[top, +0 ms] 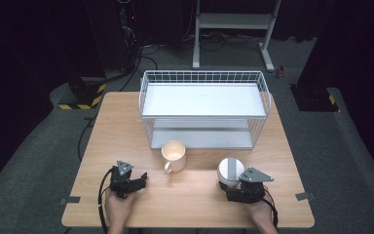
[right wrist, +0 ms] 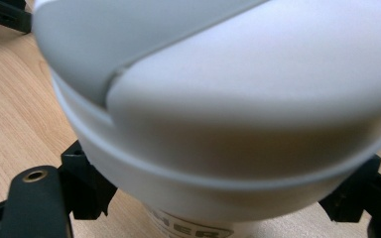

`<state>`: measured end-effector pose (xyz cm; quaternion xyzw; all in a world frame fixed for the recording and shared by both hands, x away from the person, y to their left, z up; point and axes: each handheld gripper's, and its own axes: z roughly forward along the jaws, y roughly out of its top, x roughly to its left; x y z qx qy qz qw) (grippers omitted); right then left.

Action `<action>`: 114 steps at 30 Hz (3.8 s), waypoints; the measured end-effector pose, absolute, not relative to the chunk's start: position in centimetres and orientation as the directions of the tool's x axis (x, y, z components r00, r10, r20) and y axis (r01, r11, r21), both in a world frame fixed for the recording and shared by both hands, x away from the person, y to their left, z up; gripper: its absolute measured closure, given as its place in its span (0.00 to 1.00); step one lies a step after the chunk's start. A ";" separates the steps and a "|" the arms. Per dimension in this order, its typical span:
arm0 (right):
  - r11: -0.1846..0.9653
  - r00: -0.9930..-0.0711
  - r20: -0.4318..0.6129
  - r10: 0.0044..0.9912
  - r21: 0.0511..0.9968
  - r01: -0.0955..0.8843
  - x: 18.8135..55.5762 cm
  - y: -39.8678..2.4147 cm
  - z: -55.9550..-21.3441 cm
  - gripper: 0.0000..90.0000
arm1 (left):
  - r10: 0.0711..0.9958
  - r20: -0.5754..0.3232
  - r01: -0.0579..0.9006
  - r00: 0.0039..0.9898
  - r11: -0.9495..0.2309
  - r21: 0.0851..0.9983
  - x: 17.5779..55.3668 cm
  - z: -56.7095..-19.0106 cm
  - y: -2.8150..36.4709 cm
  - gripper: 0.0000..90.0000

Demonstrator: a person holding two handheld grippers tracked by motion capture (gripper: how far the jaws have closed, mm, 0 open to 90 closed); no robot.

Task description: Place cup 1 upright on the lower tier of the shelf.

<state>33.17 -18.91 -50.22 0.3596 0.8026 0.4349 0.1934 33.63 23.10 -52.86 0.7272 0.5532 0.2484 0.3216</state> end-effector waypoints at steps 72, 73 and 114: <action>0.262 -0.536 0.049 0.843 0.833 0.488 41.5 -19.5 -47.6 0.21 | 0.965 0.008 0.645 0.264 -0.182 0.742 33.6 -52.9 23.1 0.25; 0.257 -0.531 0.054 0.846 0.831 0.493 41.6 -19.4 -47.6 0.21 | 0.965 0.006 0.645 0.263 -0.180 0.742 33.6 -52.9 23.1 0.25; 0.257 -0.460 -0.011 0.888 0.842 0.475 46.5 -17.5 -48.7 0.20 | 0.964 0.009 0.646 0.267 -0.186 0.740 33.6 -52.8 23.1 0.25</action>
